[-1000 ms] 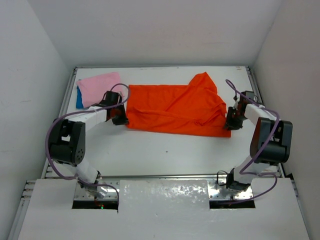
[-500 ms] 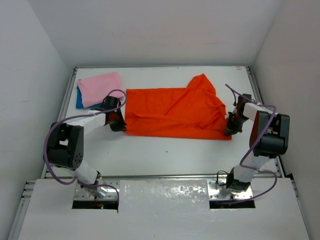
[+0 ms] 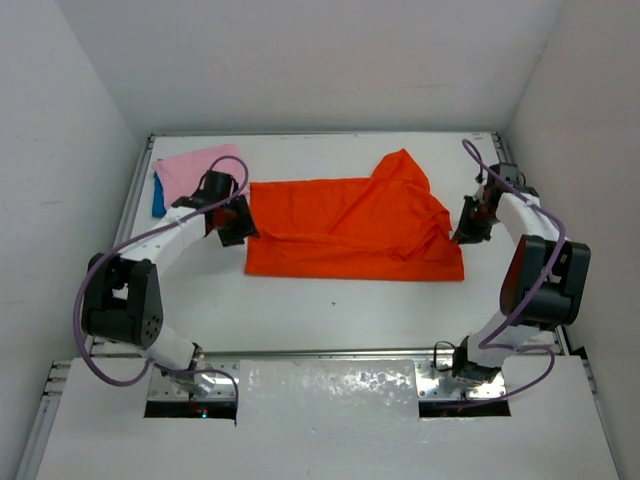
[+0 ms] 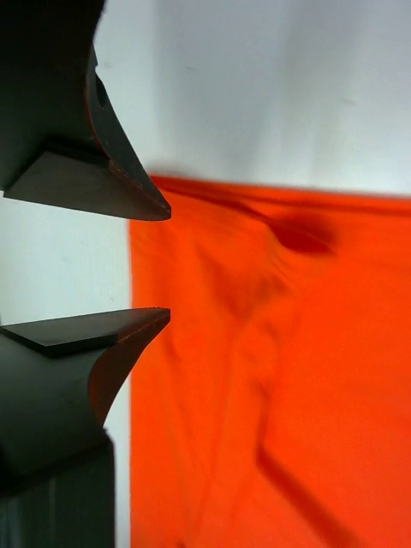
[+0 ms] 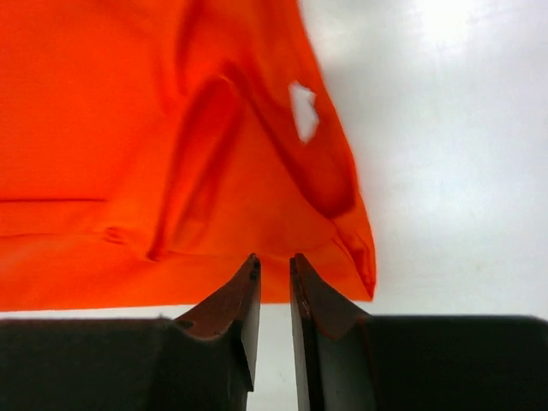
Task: Fold and stack the t-shirts
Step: Fold the flattened tshirt in 1/3 of the way
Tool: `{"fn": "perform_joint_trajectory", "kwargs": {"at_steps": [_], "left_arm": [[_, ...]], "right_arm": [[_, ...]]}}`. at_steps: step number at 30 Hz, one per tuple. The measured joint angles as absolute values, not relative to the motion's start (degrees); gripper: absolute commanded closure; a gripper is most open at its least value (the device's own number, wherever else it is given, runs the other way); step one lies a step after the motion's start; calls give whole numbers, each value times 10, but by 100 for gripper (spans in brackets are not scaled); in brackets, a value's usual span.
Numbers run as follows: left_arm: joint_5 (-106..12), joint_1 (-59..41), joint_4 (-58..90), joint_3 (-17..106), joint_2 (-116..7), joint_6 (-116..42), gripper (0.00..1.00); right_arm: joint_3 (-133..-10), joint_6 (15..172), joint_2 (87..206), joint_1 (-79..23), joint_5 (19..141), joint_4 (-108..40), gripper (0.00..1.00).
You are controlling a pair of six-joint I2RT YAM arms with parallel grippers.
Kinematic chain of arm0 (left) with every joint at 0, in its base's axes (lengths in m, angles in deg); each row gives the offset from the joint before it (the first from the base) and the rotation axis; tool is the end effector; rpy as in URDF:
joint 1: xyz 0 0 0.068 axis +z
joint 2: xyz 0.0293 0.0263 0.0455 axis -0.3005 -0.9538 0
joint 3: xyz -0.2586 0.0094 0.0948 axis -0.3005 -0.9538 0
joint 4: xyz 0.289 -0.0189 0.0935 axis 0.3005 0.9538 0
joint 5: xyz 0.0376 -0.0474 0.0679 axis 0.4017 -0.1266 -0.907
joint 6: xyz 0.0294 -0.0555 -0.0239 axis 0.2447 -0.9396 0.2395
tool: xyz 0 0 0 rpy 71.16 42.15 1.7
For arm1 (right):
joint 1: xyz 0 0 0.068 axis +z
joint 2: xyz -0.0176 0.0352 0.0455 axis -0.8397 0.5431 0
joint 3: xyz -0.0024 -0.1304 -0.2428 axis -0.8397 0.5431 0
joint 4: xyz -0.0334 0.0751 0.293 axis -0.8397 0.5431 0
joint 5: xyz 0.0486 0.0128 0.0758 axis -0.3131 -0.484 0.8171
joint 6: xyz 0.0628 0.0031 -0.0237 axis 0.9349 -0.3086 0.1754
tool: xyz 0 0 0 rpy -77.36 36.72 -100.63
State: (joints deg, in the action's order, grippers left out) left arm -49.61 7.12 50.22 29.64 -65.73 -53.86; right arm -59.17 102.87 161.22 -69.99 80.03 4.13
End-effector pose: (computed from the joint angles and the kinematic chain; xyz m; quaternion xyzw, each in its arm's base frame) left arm 0.3407 -0.0677 0.1779 -0.1402 0.9577 -0.1278 0.2165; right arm 0.3578 -0.0743 0.1537 0.2376 0.9549 0.0716 0.1627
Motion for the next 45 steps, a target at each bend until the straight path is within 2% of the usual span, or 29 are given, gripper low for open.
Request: {"fn": "perform_joint_trajectory", "kwargs": {"at_steps": [5, 8, 18, 24, 31, 34, 45], "left_arm": [[-485, 71, 467, 370, -721, -509, 64], [-486, 71, 462, 382, -767, -492, 67], [-485, 71, 458, 380, -827, -479, 66], [-503, 71, 431, 377, -845, -484, 66], [-515, 71, 431, 392, -819, -488, 65], [-520, 71, 445, 427, -799, -488, 64], [-508, 71, 456, 456, -752, -488, 63]], "right_arm": [[-613, 1030, 1601, -668, 820, 29, 63], [-619, 1035, 1612, -641, 833, 31, 61], [-621, 1069, 1655, -613, 849, 23, 60], [-616, 1084, 1673, -587, 851, 3, 64], [-578, 1095, 1672, -582, 858, -12, 65], [-565, 1095, 1672, -582, 858, -14, 60], [-558, 1110, 1679, -571, 858, -42, 60]]}}
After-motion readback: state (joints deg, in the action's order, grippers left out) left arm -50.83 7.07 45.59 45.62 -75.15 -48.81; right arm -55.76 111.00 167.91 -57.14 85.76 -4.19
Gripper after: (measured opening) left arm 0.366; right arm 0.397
